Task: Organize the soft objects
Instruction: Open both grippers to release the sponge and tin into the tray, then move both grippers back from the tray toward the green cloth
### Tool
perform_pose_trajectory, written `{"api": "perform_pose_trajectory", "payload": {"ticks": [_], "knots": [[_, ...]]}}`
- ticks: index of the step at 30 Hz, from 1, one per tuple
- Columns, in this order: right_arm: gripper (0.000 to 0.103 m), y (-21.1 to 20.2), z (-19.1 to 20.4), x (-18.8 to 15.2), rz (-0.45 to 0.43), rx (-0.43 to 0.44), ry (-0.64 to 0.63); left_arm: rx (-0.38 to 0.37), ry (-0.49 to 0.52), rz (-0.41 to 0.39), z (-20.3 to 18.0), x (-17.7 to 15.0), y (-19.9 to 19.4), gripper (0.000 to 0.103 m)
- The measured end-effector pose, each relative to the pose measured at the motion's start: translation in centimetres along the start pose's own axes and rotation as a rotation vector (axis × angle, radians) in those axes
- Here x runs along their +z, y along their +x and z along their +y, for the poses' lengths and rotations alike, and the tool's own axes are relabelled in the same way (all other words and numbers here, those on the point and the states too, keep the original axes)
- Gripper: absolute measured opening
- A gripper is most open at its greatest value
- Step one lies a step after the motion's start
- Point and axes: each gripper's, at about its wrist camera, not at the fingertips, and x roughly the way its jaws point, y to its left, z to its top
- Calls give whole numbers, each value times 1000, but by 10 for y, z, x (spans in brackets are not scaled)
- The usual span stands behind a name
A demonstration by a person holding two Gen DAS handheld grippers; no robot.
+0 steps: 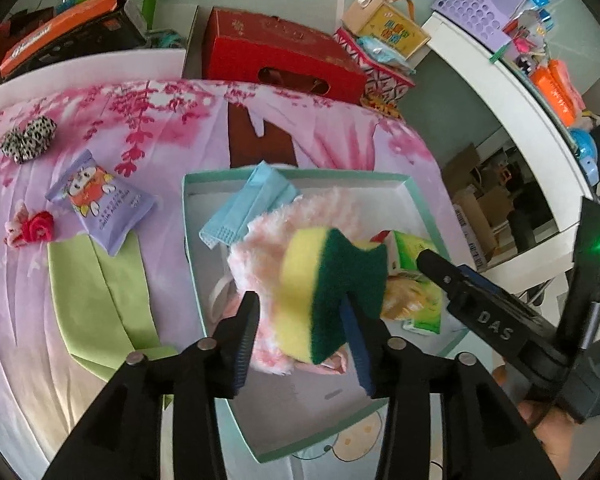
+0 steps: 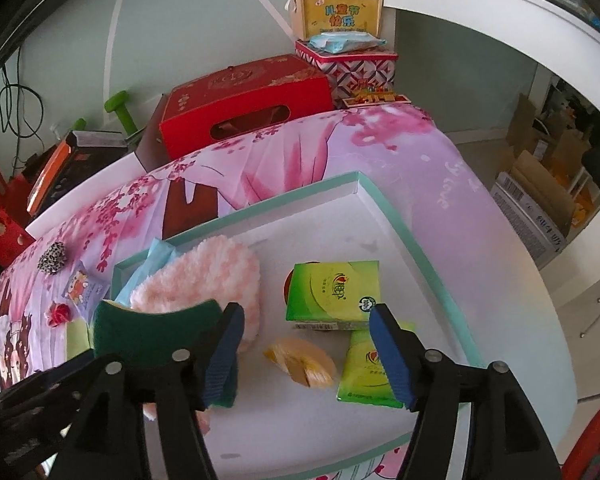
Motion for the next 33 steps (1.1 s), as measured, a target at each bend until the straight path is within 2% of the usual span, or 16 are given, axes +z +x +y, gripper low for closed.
{"api": "perform_pose_trajectory", "payload": {"ticks": [2,6,9,12,15,19,22,23,24,28,33], "knots": [[70,-2,-1,1,-5,-2,8,-8,8,-19,-3,1,-9,56],[81,-3,-4,1,-5,-10,18,-29,12,-65,-5,4,-29,64],[82,-3,-4,2,-1,-10,20,-31,3,-96,-2,8,-43,68],[89,-2,-4,1,5,-14,15,-24,-8,-127,3,10,-53,72],[91,-4,-2,1,0,-16,9,32,-29,-153,14,13,-58,77],[91,-4,-1,1,0,-17,3,128,-73,-128,35,16,-51,79],[91,-4,0,1,2,-11,4,174,-93,-118,46,15,-48,85],[93,-4,1,1,2,-10,6,195,-94,-112,49,15,-45,90],[102,-4,2,1,0,-10,8,213,-93,-107,51,15,-43,96],[103,-13,15,2,-33,26,-10,308,-82,-123,56,13,-38,99],[103,-16,35,1,-41,48,-47,334,-100,-140,64,14,-40,100]]}}
